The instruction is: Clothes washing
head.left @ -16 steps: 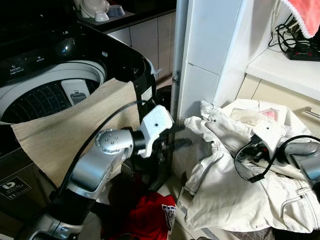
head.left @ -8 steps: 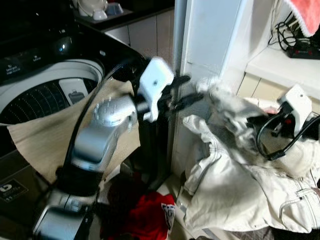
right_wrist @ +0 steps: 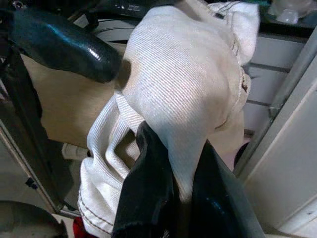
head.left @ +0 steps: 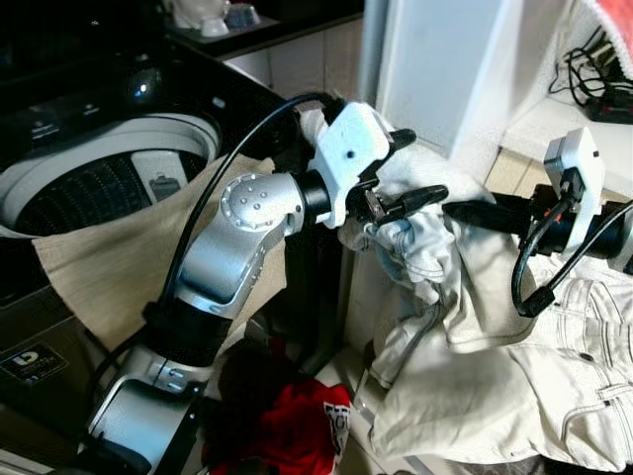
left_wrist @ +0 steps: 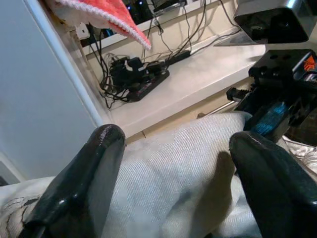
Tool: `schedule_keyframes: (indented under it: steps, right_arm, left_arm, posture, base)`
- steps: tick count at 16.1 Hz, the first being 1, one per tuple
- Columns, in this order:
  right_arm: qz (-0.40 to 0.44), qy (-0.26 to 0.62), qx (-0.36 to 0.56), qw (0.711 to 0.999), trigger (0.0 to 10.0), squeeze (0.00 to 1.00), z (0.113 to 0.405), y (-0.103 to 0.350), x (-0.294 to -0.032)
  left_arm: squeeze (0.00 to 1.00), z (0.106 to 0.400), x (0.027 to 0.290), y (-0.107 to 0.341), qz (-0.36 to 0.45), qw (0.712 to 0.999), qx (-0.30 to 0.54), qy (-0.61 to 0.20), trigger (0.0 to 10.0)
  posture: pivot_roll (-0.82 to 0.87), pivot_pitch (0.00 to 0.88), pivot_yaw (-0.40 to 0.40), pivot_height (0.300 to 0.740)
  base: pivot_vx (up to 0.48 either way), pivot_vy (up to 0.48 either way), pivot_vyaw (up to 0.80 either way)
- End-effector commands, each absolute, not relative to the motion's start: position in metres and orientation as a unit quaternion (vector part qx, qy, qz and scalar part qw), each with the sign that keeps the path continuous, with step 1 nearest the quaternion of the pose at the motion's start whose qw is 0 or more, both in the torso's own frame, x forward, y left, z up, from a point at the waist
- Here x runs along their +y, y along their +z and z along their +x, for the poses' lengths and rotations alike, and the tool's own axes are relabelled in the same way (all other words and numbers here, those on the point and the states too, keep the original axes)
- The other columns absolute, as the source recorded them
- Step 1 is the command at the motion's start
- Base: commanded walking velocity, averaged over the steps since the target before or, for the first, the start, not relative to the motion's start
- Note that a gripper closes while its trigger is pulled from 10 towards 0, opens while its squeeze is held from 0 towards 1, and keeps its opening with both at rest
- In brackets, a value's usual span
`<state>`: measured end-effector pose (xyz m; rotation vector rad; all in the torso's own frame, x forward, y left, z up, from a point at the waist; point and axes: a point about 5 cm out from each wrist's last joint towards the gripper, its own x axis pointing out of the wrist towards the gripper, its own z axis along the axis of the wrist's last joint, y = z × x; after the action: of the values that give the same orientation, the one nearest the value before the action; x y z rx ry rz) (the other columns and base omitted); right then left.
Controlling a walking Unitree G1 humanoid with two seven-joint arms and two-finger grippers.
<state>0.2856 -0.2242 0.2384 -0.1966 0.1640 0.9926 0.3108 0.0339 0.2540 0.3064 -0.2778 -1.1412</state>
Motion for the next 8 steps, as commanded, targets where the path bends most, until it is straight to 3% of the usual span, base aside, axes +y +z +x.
schedule_keyframes:
  steps: [1, 5, 8]
  right_arm:
    - [-0.099, 0.480, 0.047, 0.870, 0.0, 0.00, 0.280, 0.253, -0.222]
    - [-0.098, 0.498, 0.045, 0.860, 0.0, 0.00, 0.276, 0.257, -0.216]
    - [-0.101, 0.504, 0.044, 0.857, 0.0, 0.00, 0.274, 0.260, -0.215]
  left_arm:
    - [0.00, 0.309, 0.030, 0.253, 0.155, 0.809, -0.131, -0.551, 10.0]
    - [0.00, 0.314, 0.036, 0.235, 0.228, 0.799, -0.107, -0.546, 10.0]
    - [0.00, 0.316, 0.040, 0.230, 0.231, 0.799, -0.087, -0.548, 10.0]
  posture:
    - [-0.11, 0.000, 0.031, 0.740]
    - [-0.11, 0.000, 0.033, 0.740]
    - [-0.11, 0.000, 0.033, 0.740]
  base:
    - [0.000, 0.000, 0.00]
    - [0.000, 0.000, 0.00]
    - [0.000, 0.000, 0.00]
